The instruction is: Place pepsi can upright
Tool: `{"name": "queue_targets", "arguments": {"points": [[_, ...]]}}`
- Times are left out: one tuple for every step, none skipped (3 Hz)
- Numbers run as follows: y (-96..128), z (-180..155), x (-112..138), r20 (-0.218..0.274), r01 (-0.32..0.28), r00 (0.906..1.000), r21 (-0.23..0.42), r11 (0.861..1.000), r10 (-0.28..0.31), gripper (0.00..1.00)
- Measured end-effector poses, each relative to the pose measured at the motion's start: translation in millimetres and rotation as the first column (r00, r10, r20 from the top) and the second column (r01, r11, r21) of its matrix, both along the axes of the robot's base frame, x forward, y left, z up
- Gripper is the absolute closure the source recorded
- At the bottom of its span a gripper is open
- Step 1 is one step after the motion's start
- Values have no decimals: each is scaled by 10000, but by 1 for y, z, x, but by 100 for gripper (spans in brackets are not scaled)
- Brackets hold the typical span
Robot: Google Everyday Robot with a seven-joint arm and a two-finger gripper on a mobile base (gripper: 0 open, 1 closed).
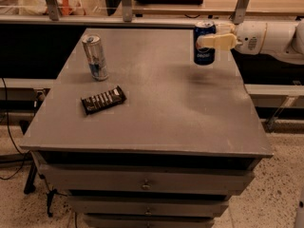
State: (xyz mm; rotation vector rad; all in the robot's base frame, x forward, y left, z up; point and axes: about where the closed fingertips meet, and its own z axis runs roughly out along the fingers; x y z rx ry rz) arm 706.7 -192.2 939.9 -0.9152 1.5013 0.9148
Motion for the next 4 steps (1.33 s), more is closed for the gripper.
{"name": "queue_targets", "arguments": {"points": [[-4, -7, -1, 207, -87, 9998, 385, 9992, 79, 100], [-6, -16, -2, 358, -165, 9993, 523, 9985, 147, 100], [-8, -22, -3, 468, -184, 9988, 582, 9981, 157, 100], [-9, -28, -3, 585, -261, 9980, 607, 9978, 225, 82]]}}
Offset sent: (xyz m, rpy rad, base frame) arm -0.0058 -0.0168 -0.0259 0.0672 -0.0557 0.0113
